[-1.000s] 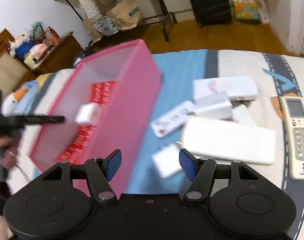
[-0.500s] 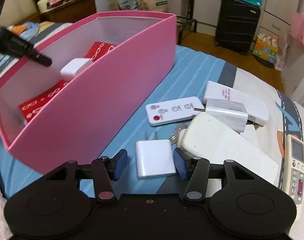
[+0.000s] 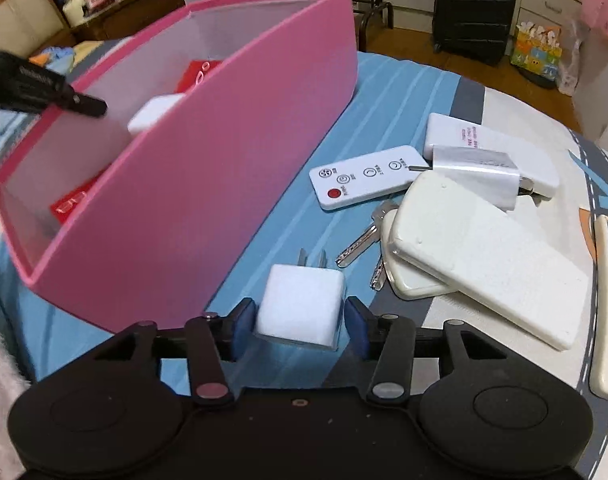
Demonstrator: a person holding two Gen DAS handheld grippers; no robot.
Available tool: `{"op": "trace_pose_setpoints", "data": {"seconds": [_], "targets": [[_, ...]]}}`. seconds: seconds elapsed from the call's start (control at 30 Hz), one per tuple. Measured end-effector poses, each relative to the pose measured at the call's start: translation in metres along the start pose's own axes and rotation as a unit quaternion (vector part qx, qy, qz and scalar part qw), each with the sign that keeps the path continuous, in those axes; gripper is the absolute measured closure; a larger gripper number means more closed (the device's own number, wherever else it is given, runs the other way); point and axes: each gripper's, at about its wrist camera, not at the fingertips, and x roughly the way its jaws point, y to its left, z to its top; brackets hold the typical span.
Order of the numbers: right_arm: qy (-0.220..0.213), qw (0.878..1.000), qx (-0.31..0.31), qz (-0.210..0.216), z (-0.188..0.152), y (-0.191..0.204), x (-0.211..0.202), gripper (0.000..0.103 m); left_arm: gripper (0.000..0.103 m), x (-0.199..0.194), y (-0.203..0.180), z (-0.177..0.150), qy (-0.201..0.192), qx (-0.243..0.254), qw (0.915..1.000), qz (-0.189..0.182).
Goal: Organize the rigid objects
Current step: 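Move the right gripper back to the small white charger with prongs, then grasp the small white charger and drop it into the pink box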
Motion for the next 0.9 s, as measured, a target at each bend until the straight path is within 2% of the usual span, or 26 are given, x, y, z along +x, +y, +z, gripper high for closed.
{"op": "trace_pose_setpoints", "data": {"seconds": [0.23, 0.37, 0.4, 0.47, 0.53, 0.6, 0.8, 0.87, 0.9], "targets": [[-0.027, 0.998, 0.053, -0.004, 0.006, -0.015, -0.012, 0.051, 0.095, 0.004, 0.003, 0.000, 0.019, -0.006, 0.9998, 0.000], [-0.060, 0.996, 0.064, -0.008, 0.010, -0.017, -0.028, 0.053, 0.095, 0.005, 0.002, -0.001, 0.019, -0.005, 0.9998, 0.002], [-0.068, 0.996, 0.065, -0.009, 0.012, -0.017, -0.031, 0.056, 0.095, 0.004, 0.002, 0.000, 0.018, -0.005, 0.9998, 0.002], [-0.094, 0.993, 0.067, -0.005, 0.014, -0.016, -0.043, 0.074, 0.096, 0.005, 0.001, -0.001, 0.016, -0.009, 0.9998, 0.003], [-0.124, 0.990, 0.065, 0.006, 0.017, -0.015, -0.056, 0.079, 0.096, 0.005, 0.002, -0.001, 0.015, -0.012, 0.9998, 0.004], [-0.131, 0.990, 0.059, 0.011, 0.020, -0.011, -0.063, 0.082, 0.096, 0.005, 0.003, -0.001, 0.014, -0.014, 0.9998, 0.004], [-0.098, 0.994, 0.047, 0.005, 0.018, -0.010, -0.048, 0.079, 0.096, 0.005, 0.004, -0.002, 0.013, -0.015, 0.9998, 0.004], [-0.098, 0.994, 0.036, -0.006, 0.015, -0.008, -0.044, 0.067, 0.096, 0.005, 0.004, -0.002, 0.013, -0.017, 0.9998, 0.003], [-0.100, 0.995, 0.027, -0.009, 0.013, -0.006, -0.044, 0.064, 0.095, 0.005, 0.005, -0.002, 0.013, -0.018, 0.9998, 0.003]]}}
